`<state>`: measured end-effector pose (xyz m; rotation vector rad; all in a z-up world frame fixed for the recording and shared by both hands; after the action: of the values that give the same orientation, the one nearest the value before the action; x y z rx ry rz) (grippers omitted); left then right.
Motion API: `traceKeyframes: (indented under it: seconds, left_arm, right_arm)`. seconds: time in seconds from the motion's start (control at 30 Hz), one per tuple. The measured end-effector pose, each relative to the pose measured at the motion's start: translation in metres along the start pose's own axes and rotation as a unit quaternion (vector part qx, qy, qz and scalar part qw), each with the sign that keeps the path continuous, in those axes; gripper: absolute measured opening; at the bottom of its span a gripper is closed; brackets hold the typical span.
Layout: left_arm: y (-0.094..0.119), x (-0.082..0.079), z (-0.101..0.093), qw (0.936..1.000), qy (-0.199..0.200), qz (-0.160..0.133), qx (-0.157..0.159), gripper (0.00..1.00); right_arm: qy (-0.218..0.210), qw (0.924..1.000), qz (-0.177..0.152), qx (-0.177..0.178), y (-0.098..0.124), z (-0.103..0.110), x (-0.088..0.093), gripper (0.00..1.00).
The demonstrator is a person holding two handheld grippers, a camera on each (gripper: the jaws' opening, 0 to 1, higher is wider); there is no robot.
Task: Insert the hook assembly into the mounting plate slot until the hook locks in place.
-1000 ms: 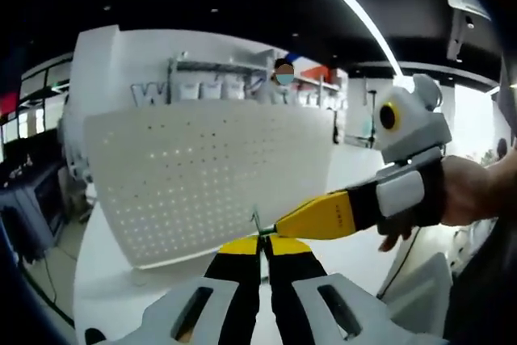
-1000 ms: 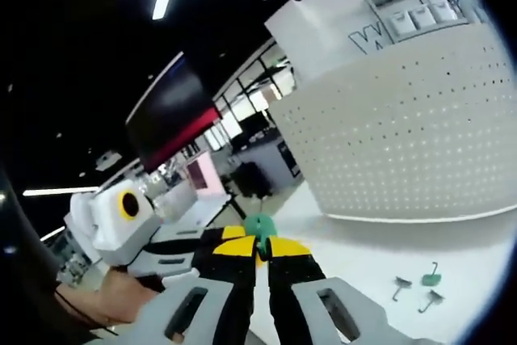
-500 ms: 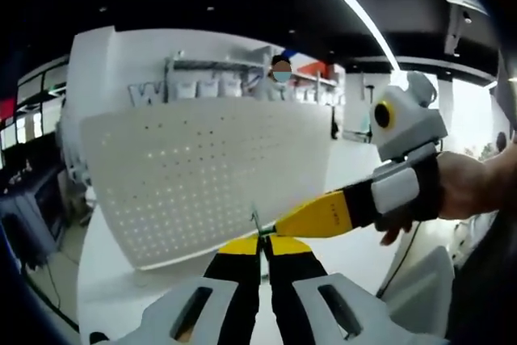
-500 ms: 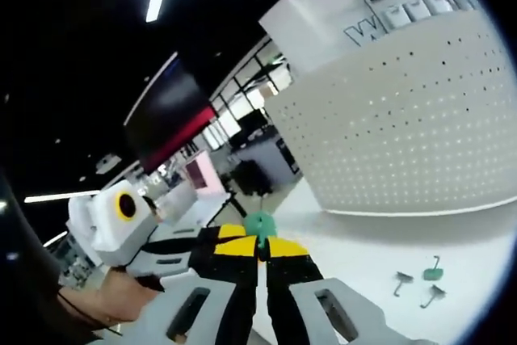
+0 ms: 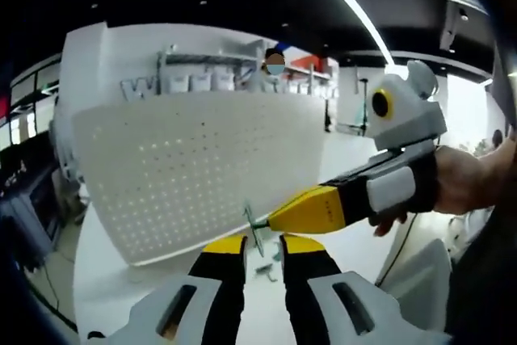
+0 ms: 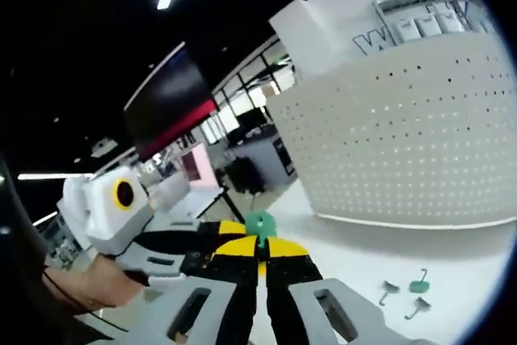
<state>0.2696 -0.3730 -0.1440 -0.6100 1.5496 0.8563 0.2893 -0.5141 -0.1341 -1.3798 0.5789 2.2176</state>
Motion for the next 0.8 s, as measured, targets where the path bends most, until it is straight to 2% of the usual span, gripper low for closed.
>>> traceKeyframes:
  seconds: [0.13, 0.23, 0.43, 0.6, 0.8]
  left_arm:
    - [-0.0009, 0.0024, -0.0016, 0.9998, 0.017, 0.003, 0.008, 0.32]
    - [0.0001, 0.0029, -0.0017, 0.9999, 0.012, 0.000, 0.000, 0.40]
    - [-0.0003, 0.0033, -0.0041, 0.9998, 0.021, 0.000, 0.006, 0.62]
    - [0.0005, 0.0045, -0.0056, 0.9999, 0.015, 0.006, 0.007, 0.72]
    - [0.0008, 0.0031, -0.0089, 0.9992, 0.034, -0.008, 0.020, 0.88]
  right_arm:
    - [0.017, 0.9998, 0.000, 0.002, -0.0001, -0.0014, -0.0009, 0.00]
    - [0.026, 0.9997, 0.001, 0.002, -0.0002, -0.0024, -0.0014, 0.00]
    - [0.039, 0.9992, 0.007, 0.002, -0.0005, -0.0022, -0.0002, 0.00]
    - [0.049, 0.9987, 0.010, 0.001, -0.0003, -0.0022, 0.0000, 0.00]
    - [0.059, 0.9982, 0.010, 0.002, -0.0002, -0.0032, -0.0005, 0.00]
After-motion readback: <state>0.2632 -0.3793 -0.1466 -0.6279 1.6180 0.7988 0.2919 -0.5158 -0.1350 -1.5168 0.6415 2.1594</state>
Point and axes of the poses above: the point that each gripper's makers call its tool centre point, and the gripper's own axes: y roughly backward along the fingers, z roughly to its left, x roughly out of its underside, the point moved 10 cm from there along y, roughly backward along the fingers, and after that the axes turned 8 degrees about -z, right-handed, at the moved point
